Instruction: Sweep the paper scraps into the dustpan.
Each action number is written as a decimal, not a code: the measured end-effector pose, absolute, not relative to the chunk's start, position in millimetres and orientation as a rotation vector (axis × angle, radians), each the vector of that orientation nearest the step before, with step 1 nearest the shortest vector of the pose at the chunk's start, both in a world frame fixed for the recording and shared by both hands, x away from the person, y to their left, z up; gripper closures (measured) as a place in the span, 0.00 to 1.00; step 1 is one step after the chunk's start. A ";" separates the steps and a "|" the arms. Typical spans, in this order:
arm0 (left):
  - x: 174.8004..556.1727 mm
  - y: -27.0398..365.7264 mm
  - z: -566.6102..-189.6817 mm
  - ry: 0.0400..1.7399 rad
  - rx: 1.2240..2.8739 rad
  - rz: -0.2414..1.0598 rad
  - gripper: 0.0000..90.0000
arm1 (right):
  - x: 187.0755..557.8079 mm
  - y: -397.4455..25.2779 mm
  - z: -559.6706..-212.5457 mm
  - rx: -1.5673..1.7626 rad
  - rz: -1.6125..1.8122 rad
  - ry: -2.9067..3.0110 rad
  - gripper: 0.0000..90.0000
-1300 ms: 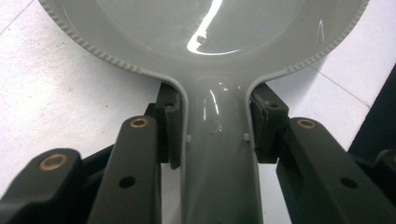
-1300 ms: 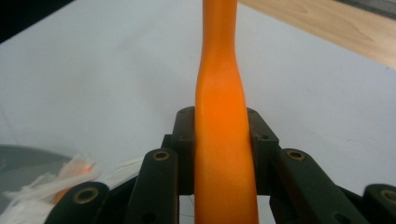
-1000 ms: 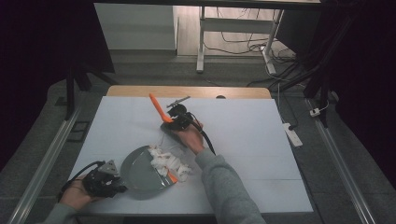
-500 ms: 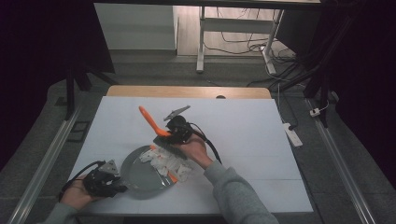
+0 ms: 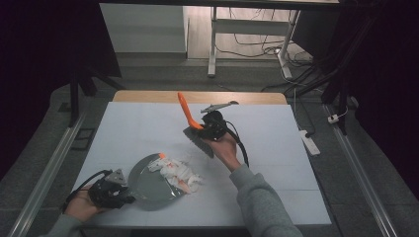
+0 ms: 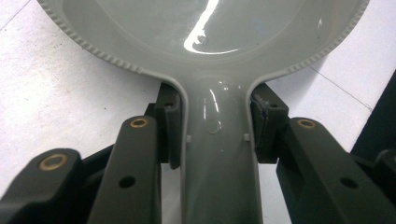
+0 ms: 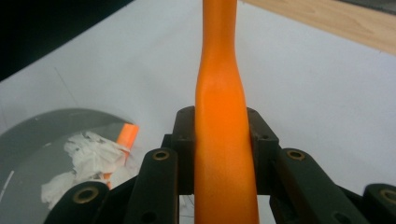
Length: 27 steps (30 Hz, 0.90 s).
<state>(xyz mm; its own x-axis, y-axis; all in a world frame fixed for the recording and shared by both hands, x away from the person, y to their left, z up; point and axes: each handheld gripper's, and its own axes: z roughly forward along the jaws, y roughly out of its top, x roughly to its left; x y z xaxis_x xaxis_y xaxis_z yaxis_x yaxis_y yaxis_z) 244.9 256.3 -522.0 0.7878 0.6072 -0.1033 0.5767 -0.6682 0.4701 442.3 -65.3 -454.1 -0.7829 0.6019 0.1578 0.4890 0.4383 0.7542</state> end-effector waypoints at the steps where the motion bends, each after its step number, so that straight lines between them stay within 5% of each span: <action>1: 244.9 256.2 -522.1 0.884 2.490 0.085 0.69 | 442.0 -64.2 -456.8 0.971 1.257 2.550 0.78; 12: 245.0 255.9 -522.1 0.885 2.491 0.085 0.69 | 417.1 -25.1 -493.4 0.876 1.047 2.631 0.78; 27: 246.6 250.8 -521.8 0.890 2.497 0.092 0.69 | 364.6 17.3 -478.8 0.761 1.306 2.676 0.78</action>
<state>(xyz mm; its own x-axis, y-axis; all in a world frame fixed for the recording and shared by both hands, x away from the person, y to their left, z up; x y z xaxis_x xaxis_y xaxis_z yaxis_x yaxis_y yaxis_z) 246.6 250.8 -521.8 0.7860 0.6107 -0.0963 0.5782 -0.6709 0.4643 364.6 17.3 -478.8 -0.8752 0.4596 0.1512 0.4020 0.5169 0.7558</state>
